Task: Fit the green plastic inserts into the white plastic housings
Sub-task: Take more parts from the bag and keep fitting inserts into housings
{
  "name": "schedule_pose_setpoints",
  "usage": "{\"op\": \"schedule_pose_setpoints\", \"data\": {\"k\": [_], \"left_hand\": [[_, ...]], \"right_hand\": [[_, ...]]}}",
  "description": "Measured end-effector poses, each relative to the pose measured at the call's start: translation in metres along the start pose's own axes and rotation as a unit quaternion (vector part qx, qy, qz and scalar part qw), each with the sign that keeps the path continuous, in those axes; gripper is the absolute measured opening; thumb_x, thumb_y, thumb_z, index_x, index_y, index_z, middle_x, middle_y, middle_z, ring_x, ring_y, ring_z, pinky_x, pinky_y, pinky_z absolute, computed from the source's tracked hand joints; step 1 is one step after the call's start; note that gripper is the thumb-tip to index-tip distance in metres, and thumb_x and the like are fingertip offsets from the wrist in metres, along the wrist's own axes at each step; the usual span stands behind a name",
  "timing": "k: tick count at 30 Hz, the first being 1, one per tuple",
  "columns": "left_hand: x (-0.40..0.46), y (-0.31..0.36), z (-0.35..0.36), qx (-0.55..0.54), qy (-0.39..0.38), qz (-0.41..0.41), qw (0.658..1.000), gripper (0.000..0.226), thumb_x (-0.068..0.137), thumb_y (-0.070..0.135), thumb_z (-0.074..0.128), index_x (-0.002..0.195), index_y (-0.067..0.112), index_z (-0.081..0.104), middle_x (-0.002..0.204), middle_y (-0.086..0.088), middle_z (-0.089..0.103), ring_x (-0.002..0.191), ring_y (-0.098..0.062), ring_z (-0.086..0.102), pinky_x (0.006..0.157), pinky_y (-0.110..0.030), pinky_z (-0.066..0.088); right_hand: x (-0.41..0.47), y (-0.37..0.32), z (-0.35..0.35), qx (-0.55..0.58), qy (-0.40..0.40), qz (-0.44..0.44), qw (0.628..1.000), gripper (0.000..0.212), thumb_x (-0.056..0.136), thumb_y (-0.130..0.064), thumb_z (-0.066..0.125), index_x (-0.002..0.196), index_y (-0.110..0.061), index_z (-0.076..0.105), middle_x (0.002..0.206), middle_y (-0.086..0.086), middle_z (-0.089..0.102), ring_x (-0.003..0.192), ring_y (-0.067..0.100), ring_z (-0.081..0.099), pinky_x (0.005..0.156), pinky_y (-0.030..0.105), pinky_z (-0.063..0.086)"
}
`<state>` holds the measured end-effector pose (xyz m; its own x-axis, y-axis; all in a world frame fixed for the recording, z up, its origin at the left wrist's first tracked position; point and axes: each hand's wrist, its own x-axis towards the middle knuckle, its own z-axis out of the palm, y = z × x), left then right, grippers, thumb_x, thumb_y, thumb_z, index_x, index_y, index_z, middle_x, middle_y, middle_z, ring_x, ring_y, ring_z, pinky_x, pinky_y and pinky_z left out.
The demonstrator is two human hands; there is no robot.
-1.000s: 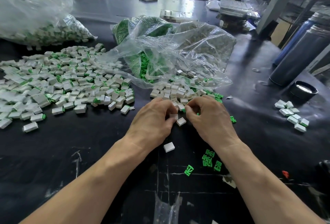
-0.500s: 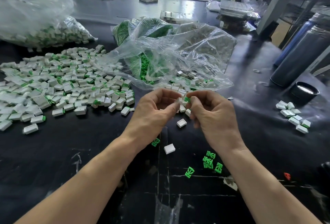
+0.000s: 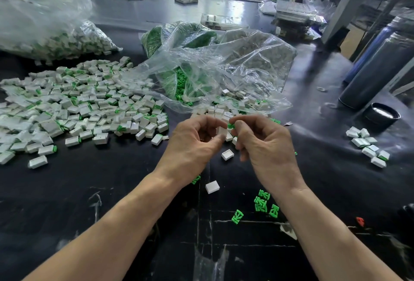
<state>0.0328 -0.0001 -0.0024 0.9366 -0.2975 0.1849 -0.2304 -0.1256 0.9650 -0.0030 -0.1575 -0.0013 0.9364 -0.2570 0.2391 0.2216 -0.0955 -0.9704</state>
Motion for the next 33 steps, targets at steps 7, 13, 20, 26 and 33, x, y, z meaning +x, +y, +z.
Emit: {"op": "schedule_pose_setpoints", "data": {"k": [7,13,20,26,33], "left_hand": [[0.0000,-0.0025,-0.0003,-0.035,0.004,-0.012,0.999,0.015,0.094,0.008,0.072,0.103,0.020,0.072,0.088,-0.001,0.077,0.082,-0.012,0.074,0.080,-0.029,0.061],[-0.0013,0.0011,-0.0007,-0.001,-0.004,-0.001,1.000,0.020,0.098,0.010,0.066,0.098,0.027,0.076,0.089,-0.004,0.073,0.074,-0.004,0.062,0.071,-0.030,0.057],[-0.0004,0.0032,-0.0008,0.021,-0.057,-0.017,0.998,0.012,0.098,0.011,0.068,0.101,0.017,0.078,0.093,0.005,0.075,0.091,-0.009,0.068,0.080,-0.022,0.051],[-0.0017,0.0048,-0.0015,0.022,-0.081,-0.018,0.996,0.011,0.099,0.012,0.066,0.100,0.012,0.077,0.099,-0.017,0.072,0.093,-0.029,0.067,0.092,-0.041,0.052],[0.0003,0.0007,-0.0004,-0.007,-0.018,-0.032,0.999,0.003,0.093,0.013,0.074,0.094,0.011,0.075,0.070,0.014,0.069,0.060,0.008,0.058,0.060,-0.008,0.044]], "right_hand": [[0.0002,0.0021,-0.0008,-0.001,-0.005,-0.002,1.000,0.010,0.101,-0.009,0.065,0.100,-0.010,0.075,0.063,0.000,0.066,0.053,0.013,0.056,0.048,0.024,0.048],[0.0012,0.0037,-0.0013,0.005,-0.011,-0.012,1.000,0.007,0.100,-0.012,0.068,0.099,-0.013,0.075,0.071,0.018,0.067,0.056,0.017,0.056,0.048,0.025,0.048],[0.0000,0.0021,-0.0021,-0.018,-0.013,-0.048,0.999,0.015,0.100,-0.010,0.067,0.095,-0.022,0.076,0.075,-0.001,0.071,0.058,0.008,0.057,0.051,0.018,0.046],[0.0008,0.0050,-0.0033,-0.074,-0.031,-0.048,0.996,0.018,0.098,-0.012,0.069,0.093,-0.028,0.076,0.071,-0.015,0.067,0.060,0.002,0.058,0.058,0.014,0.045],[0.0023,0.0065,-0.0059,-0.086,-0.037,-0.033,0.995,0.019,0.099,-0.016,0.069,0.094,-0.032,0.076,0.074,-0.015,0.068,0.062,0.003,0.058,0.058,0.014,0.045]]}}
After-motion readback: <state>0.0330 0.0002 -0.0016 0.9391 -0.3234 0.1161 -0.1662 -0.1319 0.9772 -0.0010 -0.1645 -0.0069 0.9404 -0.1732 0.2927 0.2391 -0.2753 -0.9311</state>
